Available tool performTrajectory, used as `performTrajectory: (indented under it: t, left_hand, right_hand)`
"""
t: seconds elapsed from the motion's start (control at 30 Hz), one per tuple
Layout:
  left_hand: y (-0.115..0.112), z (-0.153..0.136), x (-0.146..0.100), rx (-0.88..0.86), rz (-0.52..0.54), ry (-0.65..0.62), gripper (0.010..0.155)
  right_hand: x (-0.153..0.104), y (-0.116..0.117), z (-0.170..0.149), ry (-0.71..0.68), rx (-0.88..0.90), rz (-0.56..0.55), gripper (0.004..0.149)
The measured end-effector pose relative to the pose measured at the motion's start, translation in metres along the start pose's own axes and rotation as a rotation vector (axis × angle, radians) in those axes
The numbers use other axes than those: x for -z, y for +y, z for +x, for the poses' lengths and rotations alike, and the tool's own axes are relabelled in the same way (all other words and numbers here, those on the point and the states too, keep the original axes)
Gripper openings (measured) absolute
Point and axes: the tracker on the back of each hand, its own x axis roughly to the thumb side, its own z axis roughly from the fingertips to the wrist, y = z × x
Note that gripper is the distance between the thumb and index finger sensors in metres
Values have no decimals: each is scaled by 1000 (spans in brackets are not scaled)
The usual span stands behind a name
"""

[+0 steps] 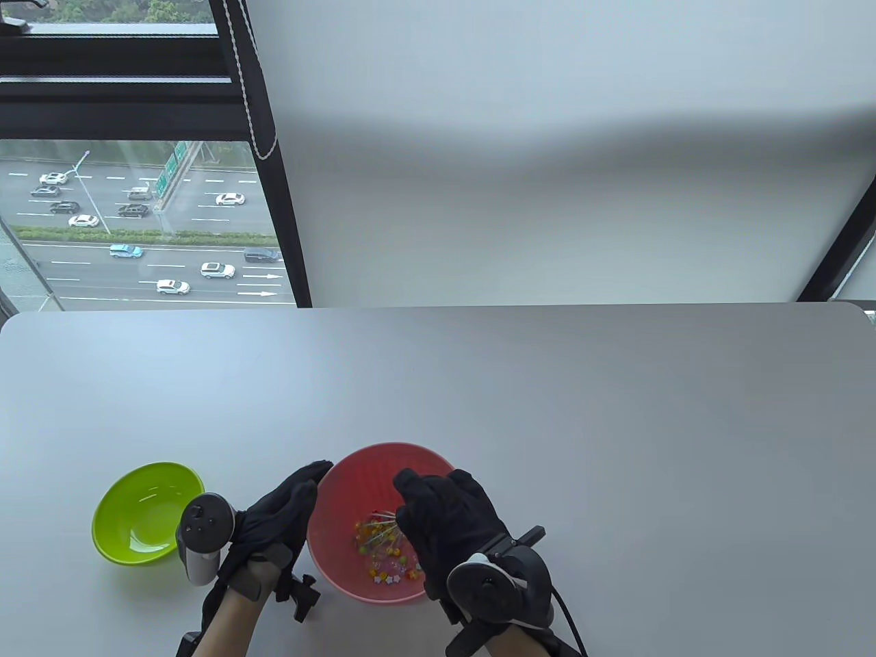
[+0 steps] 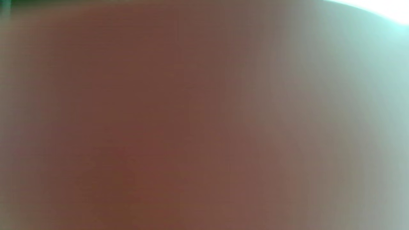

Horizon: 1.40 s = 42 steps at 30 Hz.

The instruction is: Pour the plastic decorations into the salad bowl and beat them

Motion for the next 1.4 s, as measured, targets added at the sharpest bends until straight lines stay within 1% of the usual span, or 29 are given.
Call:
performTrajectory:
  t: [0.47,0.8,0.97,1.07,1.17,1.2,1.4]
  left_hand:
    - [0,0,0,0,0,0,61]
    - [0,0,0,0,0,0,61]
    - [0,0,0,0,0,0,61]
    - [0,0,0,0,0,0,61]
    - [0,0,0,0,0,0,61]
    - [0,0,0,0,0,0,61]
    - [0,0,0,2,1,-1,61]
  right_hand:
    - [0,-8,-2,-19,-133,-37,51]
    - [0,-18,-5,-3,-124,-82,49]
    - [1,-22,-7,25,-28,-99,47]
    - [1,-15,-9,65,95,-55,46]
    - [1,-1,-8,81,197,30,48]
    - [1,0,-7,77,199,21,49]
    - [0,-1,-2,13,2,-2,50]
